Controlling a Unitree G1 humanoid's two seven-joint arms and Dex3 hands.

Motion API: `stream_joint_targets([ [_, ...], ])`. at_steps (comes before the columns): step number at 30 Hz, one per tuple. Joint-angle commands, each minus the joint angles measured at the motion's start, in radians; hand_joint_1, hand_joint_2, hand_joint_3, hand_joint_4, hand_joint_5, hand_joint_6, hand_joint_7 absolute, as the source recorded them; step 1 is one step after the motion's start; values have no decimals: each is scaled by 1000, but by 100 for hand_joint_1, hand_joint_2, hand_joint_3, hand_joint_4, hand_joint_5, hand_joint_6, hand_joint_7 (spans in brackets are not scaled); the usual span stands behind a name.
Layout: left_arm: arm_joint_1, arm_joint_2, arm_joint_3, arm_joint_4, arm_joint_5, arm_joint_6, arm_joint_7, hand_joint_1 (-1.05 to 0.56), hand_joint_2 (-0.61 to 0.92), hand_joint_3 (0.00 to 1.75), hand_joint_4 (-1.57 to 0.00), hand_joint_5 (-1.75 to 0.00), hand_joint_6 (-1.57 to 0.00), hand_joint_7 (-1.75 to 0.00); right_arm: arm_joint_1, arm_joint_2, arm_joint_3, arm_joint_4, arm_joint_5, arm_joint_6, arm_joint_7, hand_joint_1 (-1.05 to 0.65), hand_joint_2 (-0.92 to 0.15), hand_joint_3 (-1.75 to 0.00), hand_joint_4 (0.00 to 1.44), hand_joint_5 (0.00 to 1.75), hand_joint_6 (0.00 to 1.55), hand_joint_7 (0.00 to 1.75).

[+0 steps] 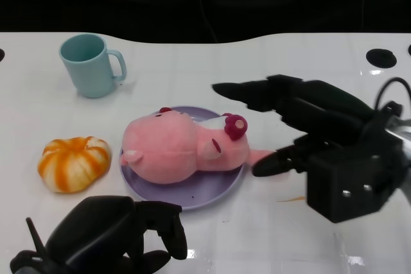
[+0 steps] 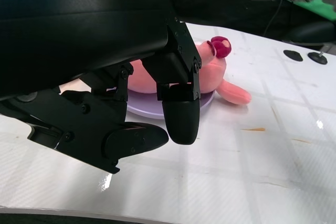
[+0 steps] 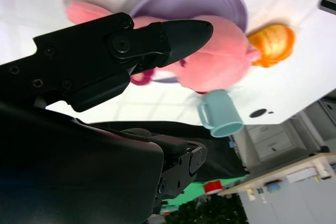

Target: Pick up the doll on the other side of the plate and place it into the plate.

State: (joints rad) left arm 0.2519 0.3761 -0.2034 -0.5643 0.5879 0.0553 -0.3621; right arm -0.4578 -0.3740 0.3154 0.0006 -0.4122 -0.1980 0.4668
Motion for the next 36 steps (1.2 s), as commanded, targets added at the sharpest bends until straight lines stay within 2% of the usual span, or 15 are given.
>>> stream_joint_targets([
  [1,-7,8,4,-13,-3,15,-12,-19,75,62,-75,-137,-81,-101,57,-56,-44,-44,39,-7,24,-76,-92,-16,1,54,20,6],
  [7,-7,11,11,-9,-19,12,-9,-19,73,63,-74,-139,-81,-104,134,-107,-87,-122,101,39,83,-56,-91,-7,14,64,38,12],
  [10,-8,13,12,-17,-14,28,-18,-19,74,64,-74,-140,-80,-105,181,-126,-124,-162,173,64,120,-31,-88,-2,36,78,57,20],
  [12,-7,18,15,-12,-17,18,-11,-18,74,64,-74,-141,-80,-105,208,-130,-144,-185,207,81,130,-18,-90,-2,48,95,71,26],
  [16,-3,27,25,-1,-31,-3,-3,-18,73,65,-74,-141,-80,-106,267,-132,-181,-253,265,178,146,-2,-92,-9,56,121,88,36],
  [17,-3,30,27,-1,-33,-5,-3,-18,73,66,-74,-141,-80,-106,281,-133,-188,-269,275,200,149,0,-88,-20,56,128,90,42],
  [18,-4,32,29,1,-35,-7,-3,-18,72,66,-74,-140,-80,-106,293,-132,-195,-282,285,215,149,3,-75,-53,61,135,90,56],
  [21,0,41,36,10,-41,-24,4,-18,71,66,-75,-140,-81,-105,330,-103,-203,-275,312,200,125,8,-51,-111,79,139,92,80],
  [23,5,44,42,9,-45,-28,3,-18,71,66,-75,-140,-81,-105,347,-91,-198,-251,310,165,104,7,-43,-131,86,141,93,92],
  [27,12,45,54,10,-58,-36,0,-17,71,66,-74,-141,-80,-105,357,-86,-188,-205,281,104,72,1,-34,-148,88,169,90,126],
  [30,16,46,59,16,-65,-46,4,-17,71,67,-74,-141,-80,-104,354,-77,-184,-160,277,60,51,-2,-31,-150,92,174,84,146],
  [36,25,48,67,18,-68,-59,10,-17,70,68,-74,-139,-79,-104,345,-53,-177,-90,272,-26,15,-4,-28,-153,93,175,78,159],
])
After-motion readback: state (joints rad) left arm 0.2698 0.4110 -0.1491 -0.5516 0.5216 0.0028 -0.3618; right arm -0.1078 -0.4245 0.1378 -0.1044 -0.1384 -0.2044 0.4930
